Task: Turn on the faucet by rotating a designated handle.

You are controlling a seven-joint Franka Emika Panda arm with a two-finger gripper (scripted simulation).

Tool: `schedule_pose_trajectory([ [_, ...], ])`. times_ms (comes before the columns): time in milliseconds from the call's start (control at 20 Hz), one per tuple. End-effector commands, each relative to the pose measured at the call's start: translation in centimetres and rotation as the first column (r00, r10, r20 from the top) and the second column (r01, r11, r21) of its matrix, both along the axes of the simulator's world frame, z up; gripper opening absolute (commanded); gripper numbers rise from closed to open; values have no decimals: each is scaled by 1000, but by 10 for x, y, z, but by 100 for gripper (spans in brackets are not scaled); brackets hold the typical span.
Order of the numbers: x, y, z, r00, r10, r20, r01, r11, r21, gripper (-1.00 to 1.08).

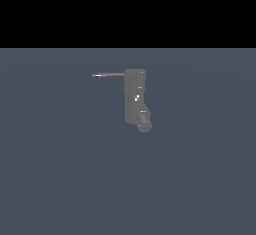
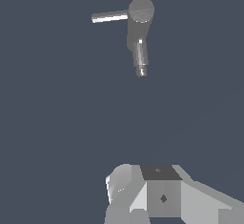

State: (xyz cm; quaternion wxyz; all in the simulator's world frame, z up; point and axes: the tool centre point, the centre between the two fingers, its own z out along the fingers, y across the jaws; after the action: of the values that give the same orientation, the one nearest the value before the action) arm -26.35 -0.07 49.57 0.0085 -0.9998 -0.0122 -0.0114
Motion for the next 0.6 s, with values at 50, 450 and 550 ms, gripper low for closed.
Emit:
schedule_pose_trajectory([
  [50, 0, 0, 0, 1000, -1, 0, 1, 1000, 0, -100],
  [450, 6, 10, -8, 999, -41, -1, 41, 999, 0, -100],
  [550, 9, 14, -12, 998, -62, -2, 62, 998, 0, -100],
])
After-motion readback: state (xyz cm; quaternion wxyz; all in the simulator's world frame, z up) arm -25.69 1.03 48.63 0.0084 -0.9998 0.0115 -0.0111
